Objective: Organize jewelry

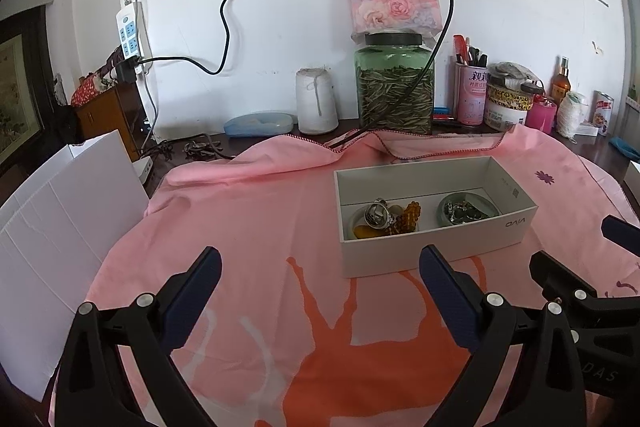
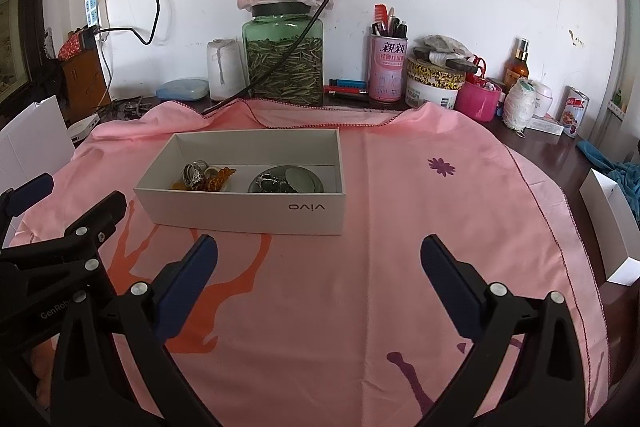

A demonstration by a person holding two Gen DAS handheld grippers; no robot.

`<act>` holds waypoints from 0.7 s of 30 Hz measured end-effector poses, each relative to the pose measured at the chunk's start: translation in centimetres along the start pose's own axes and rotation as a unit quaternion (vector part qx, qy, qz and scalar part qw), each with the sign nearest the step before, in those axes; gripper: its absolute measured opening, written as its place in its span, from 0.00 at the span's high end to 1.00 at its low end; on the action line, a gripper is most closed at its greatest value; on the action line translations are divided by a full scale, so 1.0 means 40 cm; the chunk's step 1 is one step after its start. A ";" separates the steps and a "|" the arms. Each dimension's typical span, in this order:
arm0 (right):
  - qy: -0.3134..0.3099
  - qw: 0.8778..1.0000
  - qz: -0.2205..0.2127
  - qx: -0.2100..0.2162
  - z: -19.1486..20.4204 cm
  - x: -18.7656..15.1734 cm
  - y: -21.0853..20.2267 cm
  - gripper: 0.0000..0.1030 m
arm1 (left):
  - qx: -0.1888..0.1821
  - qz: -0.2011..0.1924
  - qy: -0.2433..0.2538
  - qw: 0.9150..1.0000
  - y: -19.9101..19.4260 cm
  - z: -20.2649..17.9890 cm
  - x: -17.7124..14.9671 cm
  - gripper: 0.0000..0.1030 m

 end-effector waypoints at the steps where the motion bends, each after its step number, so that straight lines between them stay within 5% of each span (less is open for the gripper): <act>1: 0.000 1.000 0.000 0.000 0.000 0.000 0.000 0.06 | 0.000 0.000 0.001 1.000 0.000 0.000 0.000 0.06; 21: 0.001 1.000 -0.001 0.000 -0.003 -0.003 -0.001 0.06 | -0.008 -0.007 0.008 1.000 -0.001 -0.006 0.005 0.08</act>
Point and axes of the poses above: each gripper's, at about its wrist camera, not at the fingertips, and y roughly the way its jaws point, z to its left, x to its top, the point moved 7 cm from there along y, roughly the way its jaws point, and after that the axes turned 9 degrees about -z, right-handed, at the moved point
